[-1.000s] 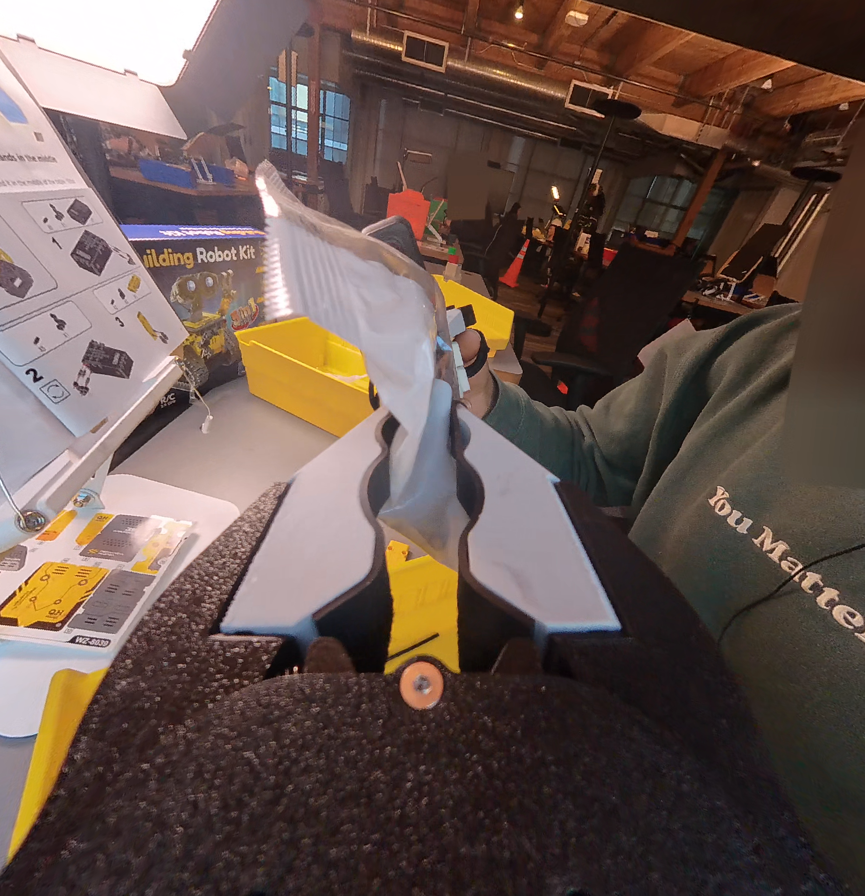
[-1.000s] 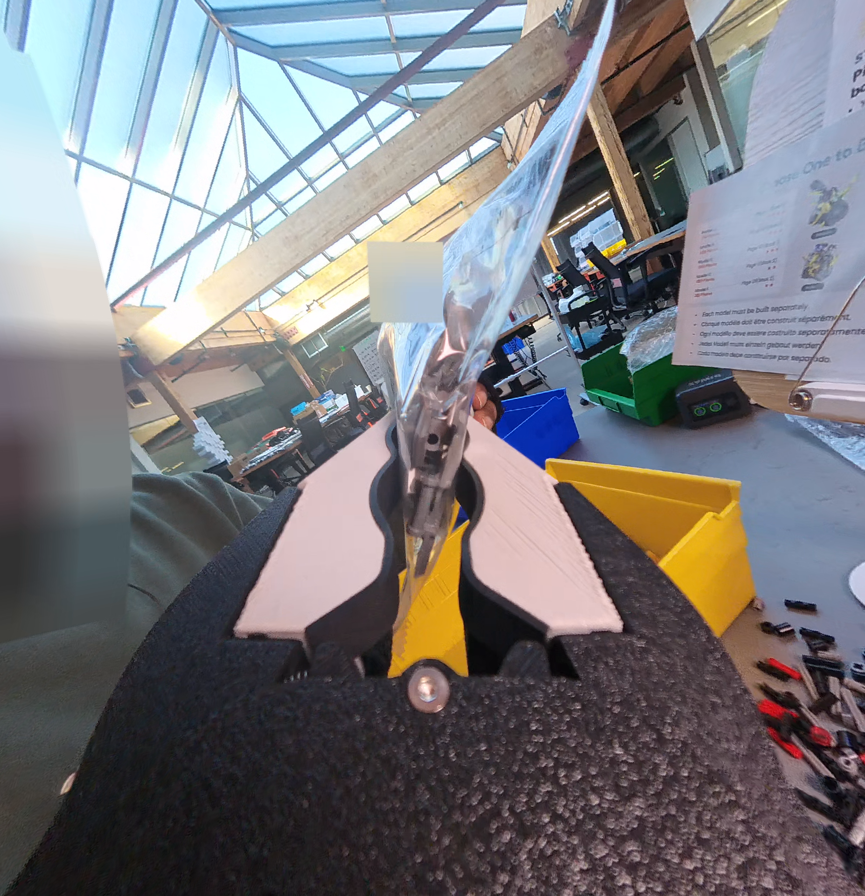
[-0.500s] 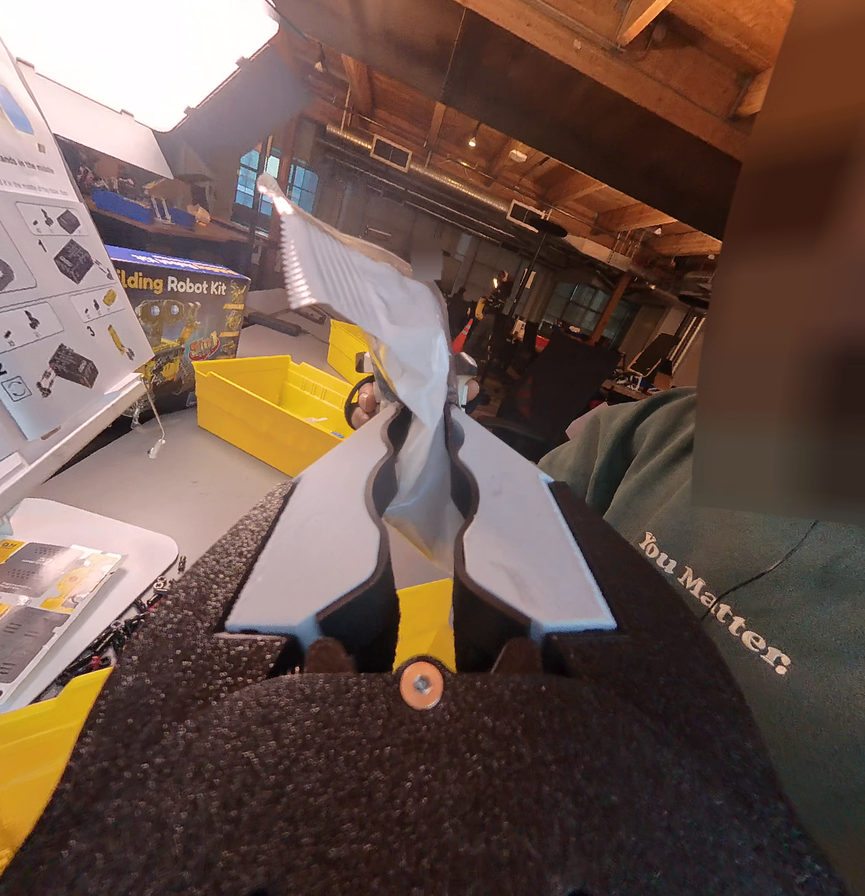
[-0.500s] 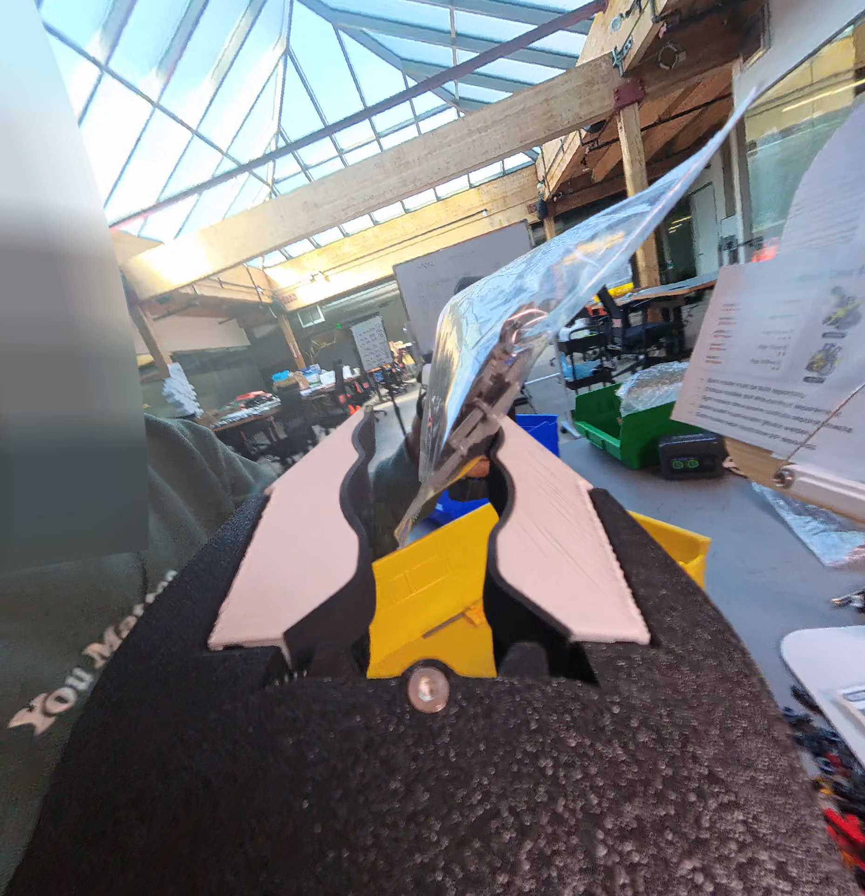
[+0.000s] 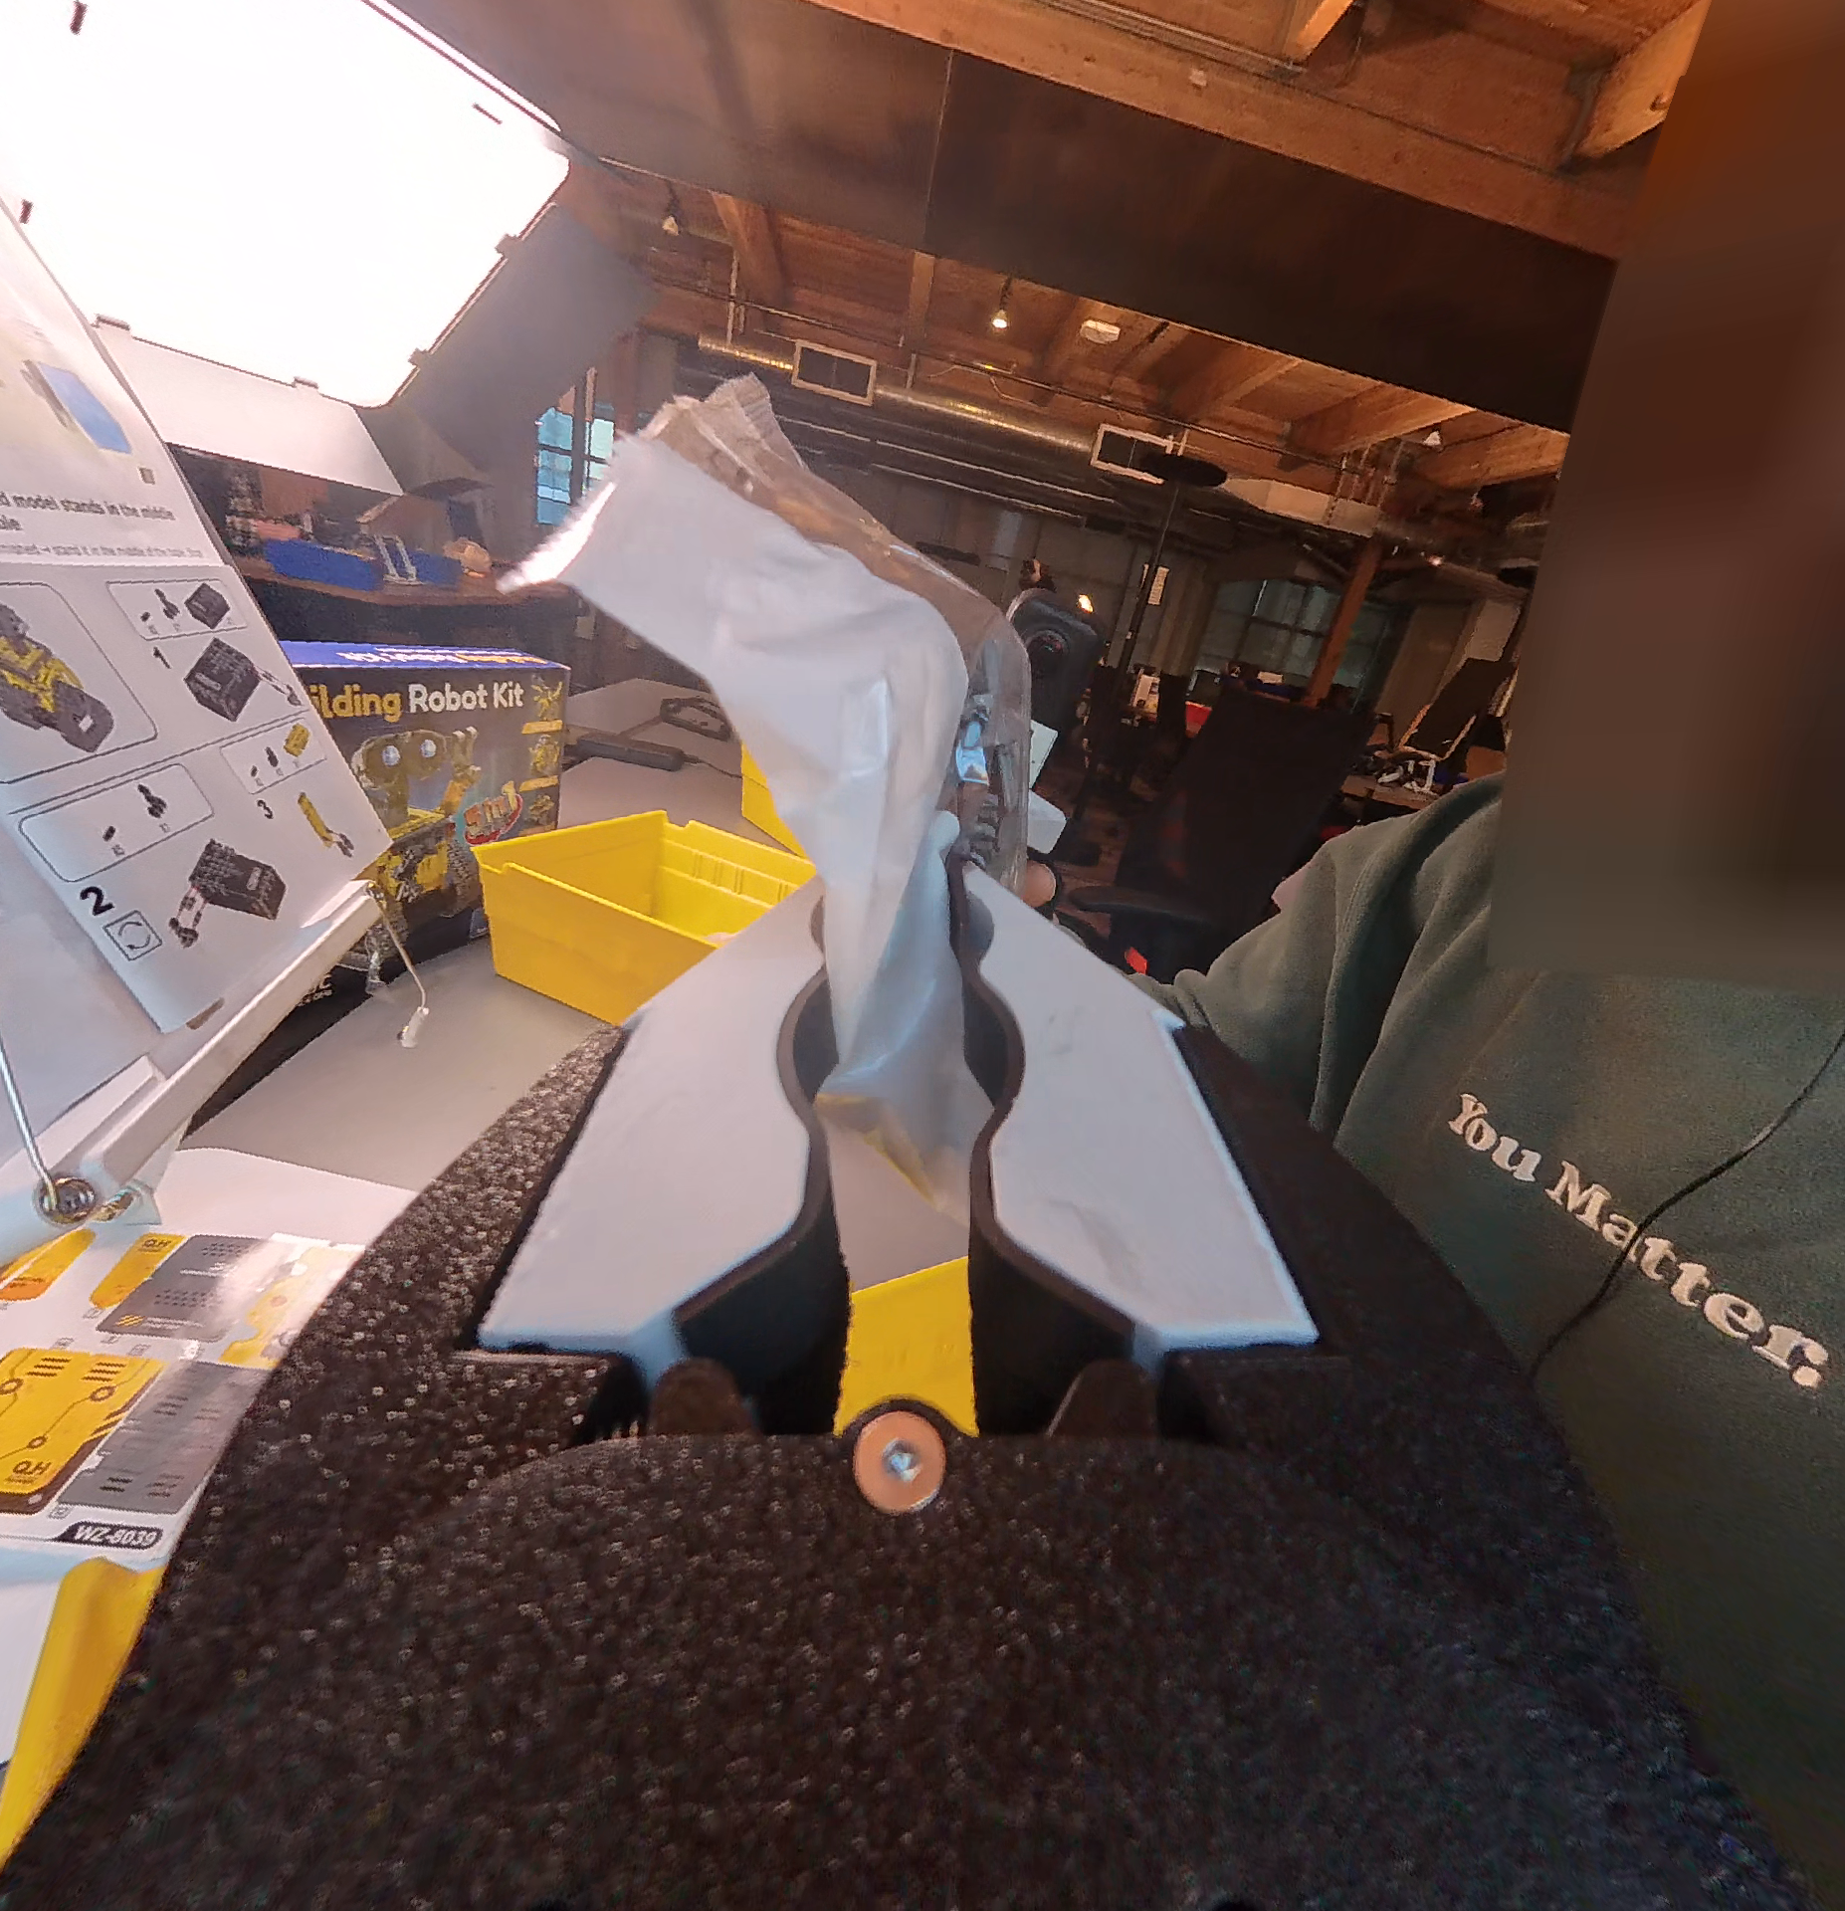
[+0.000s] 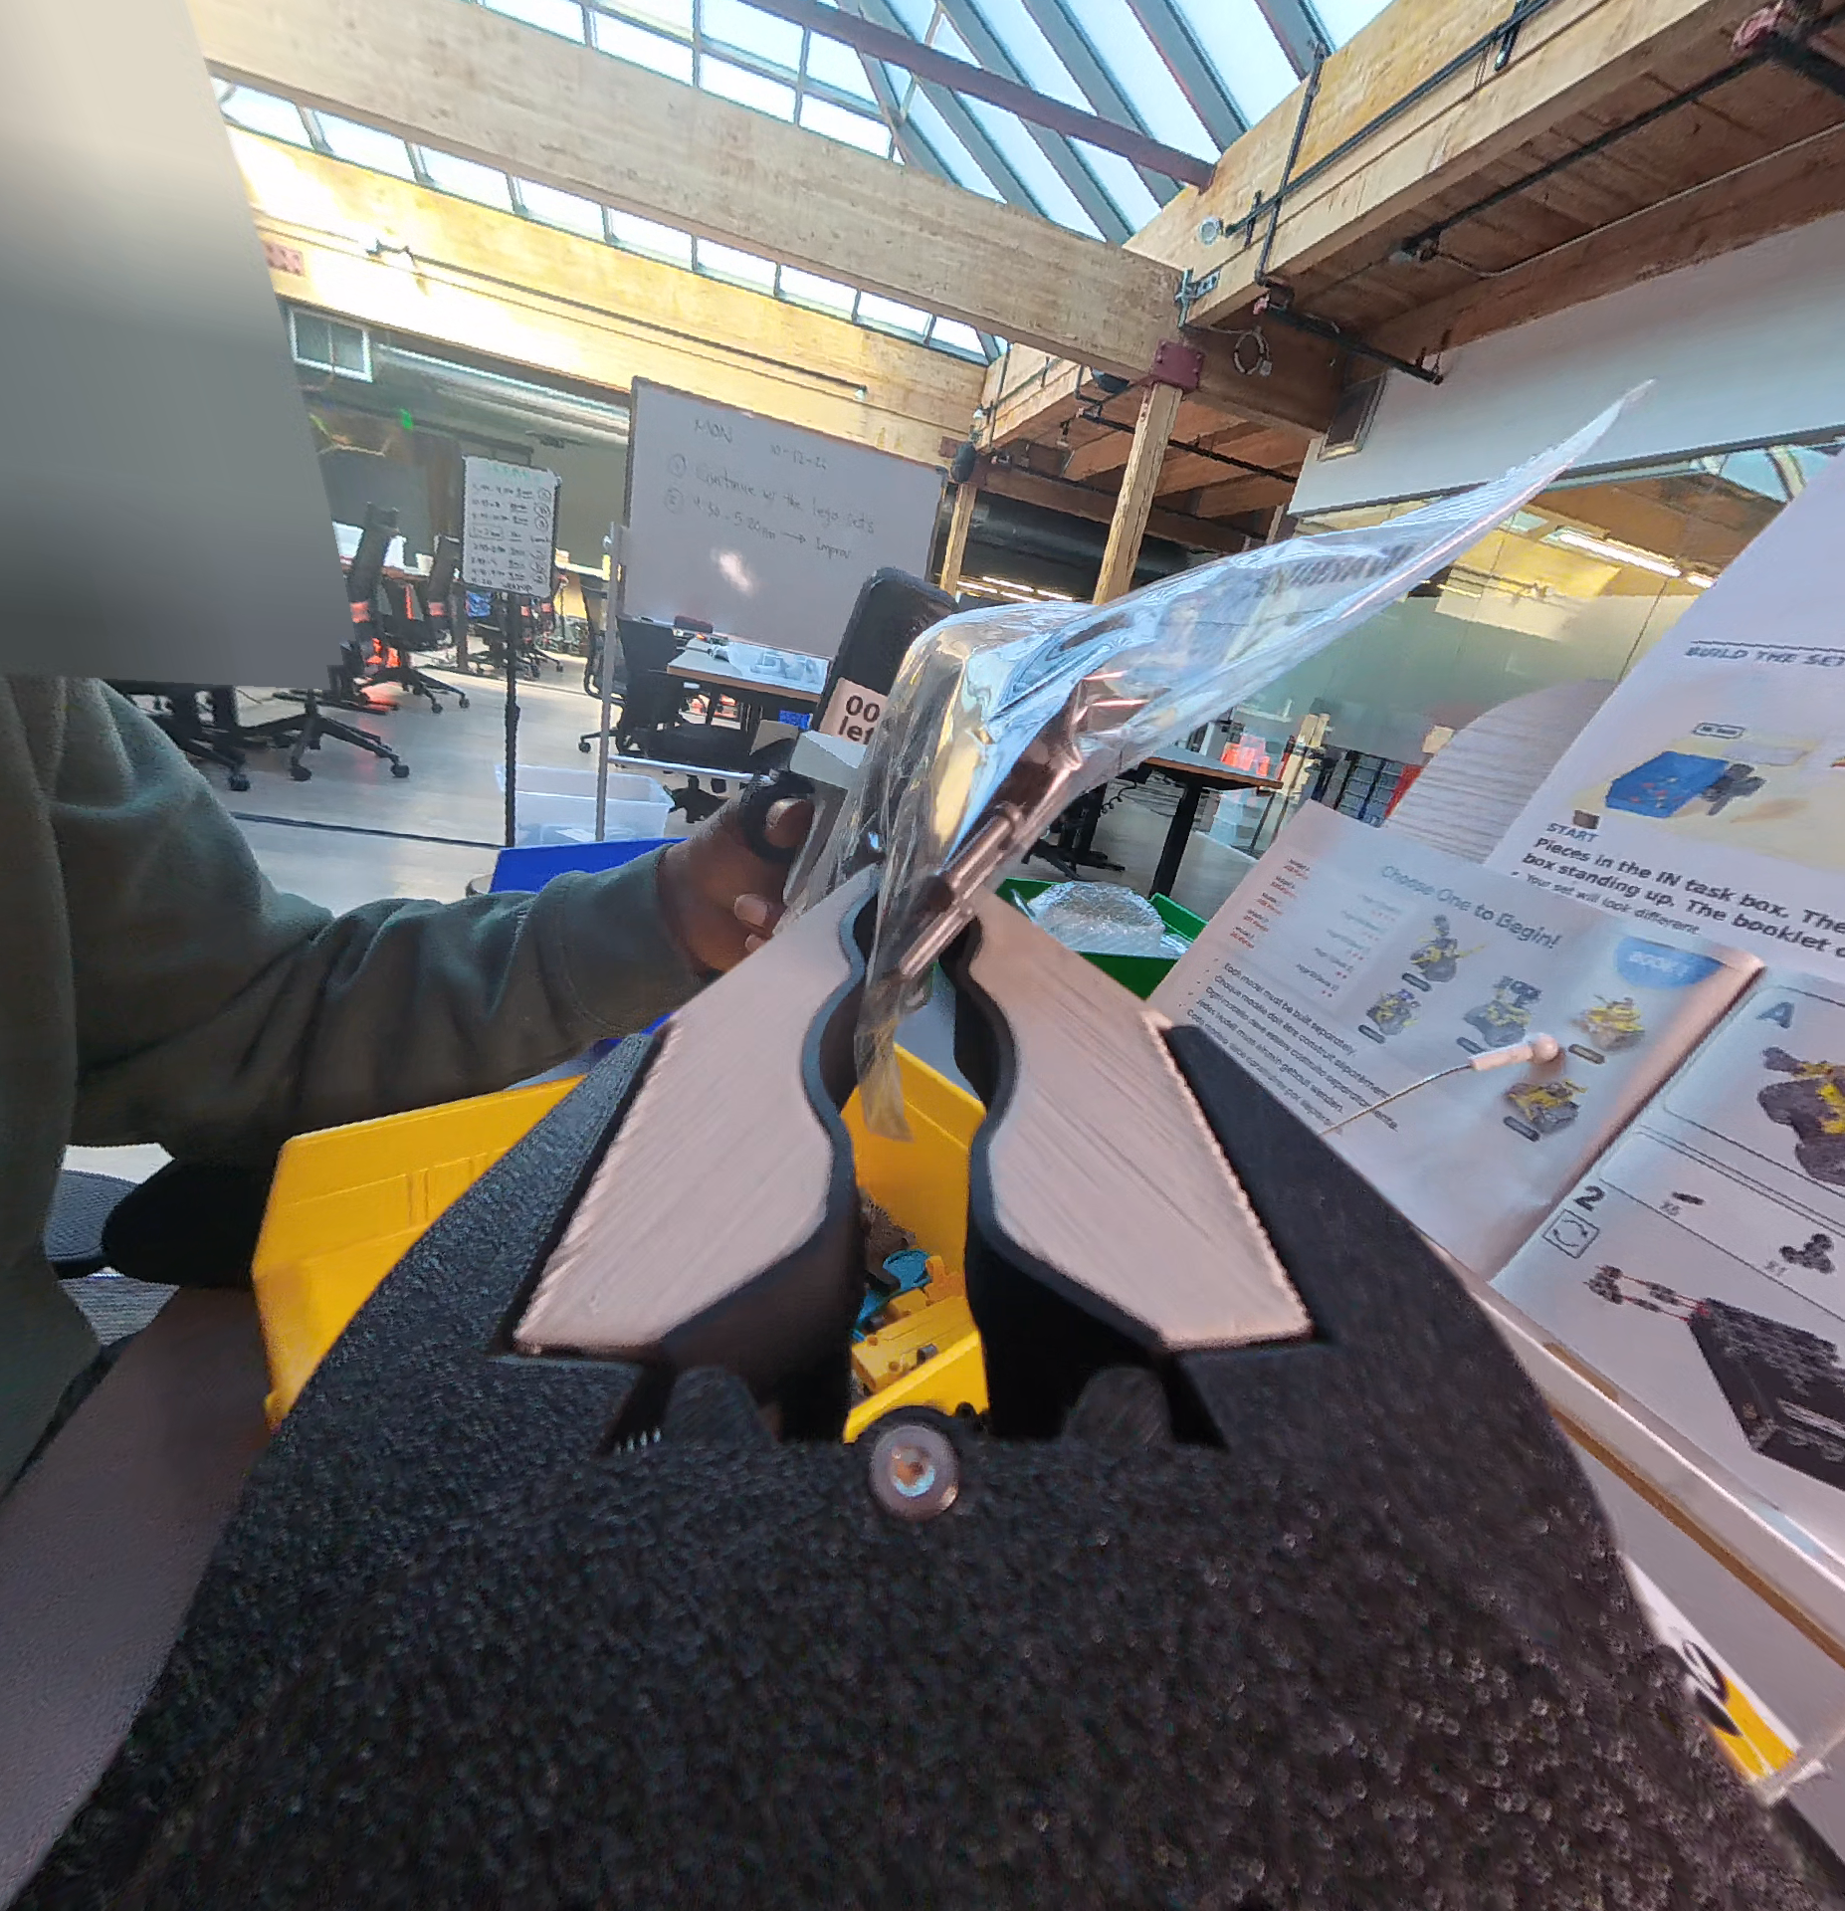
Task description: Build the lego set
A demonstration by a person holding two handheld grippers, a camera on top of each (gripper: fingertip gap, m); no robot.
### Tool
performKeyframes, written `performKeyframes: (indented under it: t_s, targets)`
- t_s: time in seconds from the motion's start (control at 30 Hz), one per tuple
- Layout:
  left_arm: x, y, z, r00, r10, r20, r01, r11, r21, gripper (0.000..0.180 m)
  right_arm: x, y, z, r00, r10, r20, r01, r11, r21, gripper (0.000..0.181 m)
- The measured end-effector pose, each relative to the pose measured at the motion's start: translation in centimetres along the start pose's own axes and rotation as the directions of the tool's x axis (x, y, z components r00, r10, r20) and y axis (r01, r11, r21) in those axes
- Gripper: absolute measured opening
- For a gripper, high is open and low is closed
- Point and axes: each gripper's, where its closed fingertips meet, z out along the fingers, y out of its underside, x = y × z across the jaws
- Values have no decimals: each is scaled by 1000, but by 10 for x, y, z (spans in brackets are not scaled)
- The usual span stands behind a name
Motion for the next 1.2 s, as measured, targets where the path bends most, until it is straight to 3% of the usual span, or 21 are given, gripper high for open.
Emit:
performKeyframes:
  t_s: [0.33, 0.5, 0.8, 0.93, 1.0, 1.1, 1.2]
  targets:
    - [-3, 1, 1, 997, 58, 42, -58, 998, -10, 17, -11, -2, 1, 992, -124, 13, 124, 992, -3, 6]
    - [-1, 0, 1, 995, 83, 49, -83, 997, -9, 17, -10, -1, 1, 995, -97, 6, 97, 995, -9, 9]
    - [3, -3, 5, 992, 116, 43, -116, 993, 14, 15, -4, 1, 3, 1000, -19, -9, 19, 1000, -8, 30]
    - [11, 0, 11, 983, 180, 20, -180, 984, 3, 14, -5, 9, 11, 999, 52, 0, -52, 999, -9, 41]
    - [18, 6, 17, 972, 237, -6, -237, 971, -23, 14, -10, 12, 16, 998, 66, 11, -66, 998, -6, 36]
    - [15, 10, 19, 953, 300, 27, -298, 952, -63, 16, -12, 14, 18, 1000, 2, -8, -2, 1000, -2, 29]
    - [3, 12, 17, 955, 283, 88, -275, 957, -93, 30, -10, 17, 18, 986, -154, -68, 152, 988, -39, 25]
